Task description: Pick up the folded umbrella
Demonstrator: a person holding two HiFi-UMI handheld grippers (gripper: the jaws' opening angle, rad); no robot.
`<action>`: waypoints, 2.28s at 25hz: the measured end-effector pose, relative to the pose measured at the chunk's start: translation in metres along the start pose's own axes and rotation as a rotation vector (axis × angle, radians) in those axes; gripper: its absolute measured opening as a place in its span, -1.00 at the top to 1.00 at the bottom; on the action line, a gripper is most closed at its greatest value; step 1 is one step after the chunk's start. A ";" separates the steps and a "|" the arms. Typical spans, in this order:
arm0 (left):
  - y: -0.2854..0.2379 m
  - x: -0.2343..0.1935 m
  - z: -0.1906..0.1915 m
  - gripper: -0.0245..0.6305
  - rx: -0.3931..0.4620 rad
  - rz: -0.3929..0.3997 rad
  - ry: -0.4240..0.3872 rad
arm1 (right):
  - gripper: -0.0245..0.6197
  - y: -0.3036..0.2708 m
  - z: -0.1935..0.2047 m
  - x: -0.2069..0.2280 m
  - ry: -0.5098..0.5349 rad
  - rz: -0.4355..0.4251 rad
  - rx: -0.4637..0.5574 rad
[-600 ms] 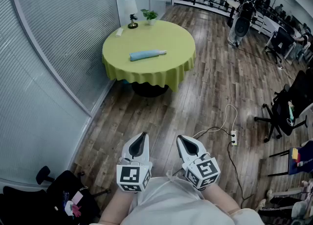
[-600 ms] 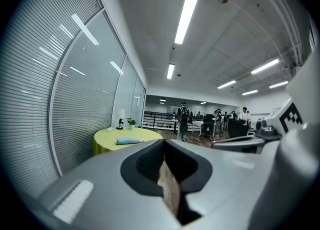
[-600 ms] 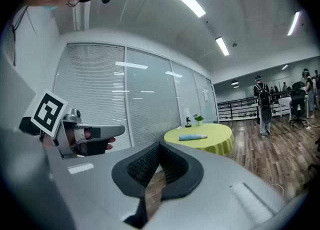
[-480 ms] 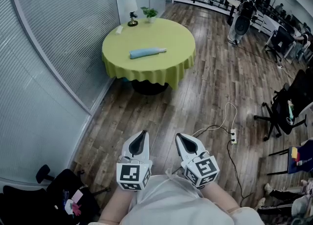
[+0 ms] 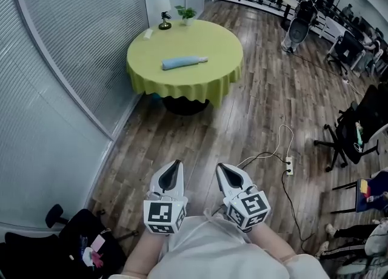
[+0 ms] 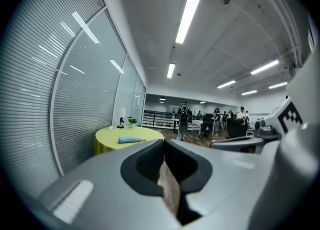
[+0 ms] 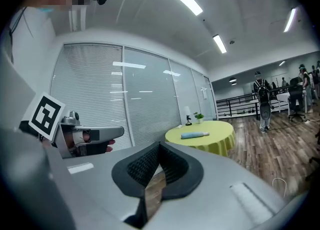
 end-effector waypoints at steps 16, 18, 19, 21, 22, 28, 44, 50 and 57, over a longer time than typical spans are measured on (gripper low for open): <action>-0.032 -0.069 0.031 0.91 -0.063 -0.030 0.044 | 0.92 -0.067 0.024 0.013 -0.058 0.046 -0.066; -0.055 -0.071 0.030 0.91 -0.065 -0.043 0.049 | 0.92 -0.083 0.021 0.034 -0.054 0.036 -0.065; -0.068 -0.070 0.030 0.91 -0.065 -0.051 0.049 | 0.92 -0.092 0.020 0.046 -0.052 0.027 -0.067; -0.098 -0.068 0.027 0.91 -0.061 -0.071 0.049 | 0.92 -0.112 0.016 0.074 -0.050 0.002 -0.073; -0.115 -0.066 0.025 0.91 -0.059 -0.083 0.048 | 0.92 -0.122 0.012 0.091 -0.050 -0.010 -0.074; -0.235 -0.044 0.000 0.91 -0.046 -0.143 0.044 | 0.92 -0.181 -0.025 0.205 -0.043 -0.073 -0.070; -0.463 -0.022 -0.030 0.91 -0.051 -0.110 0.057 | 0.92 -0.300 -0.082 0.392 -0.005 -0.118 -0.094; -0.528 -0.052 -0.030 0.91 -0.055 -0.017 0.042 | 0.92 -0.351 -0.085 0.418 -0.021 -0.056 -0.095; -0.631 -0.127 -0.045 0.91 -0.101 0.096 -0.029 | 0.92 -0.449 -0.109 0.441 -0.038 0.038 -0.111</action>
Point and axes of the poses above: the fingertips, and each gripper's own axes: y backward along the fingers, x to its right, z out of its underside, the point moved 10 cm from there along y, backward along the fingers, and after that the axes turned 7 degrees about -z, right-handed, at the moved point
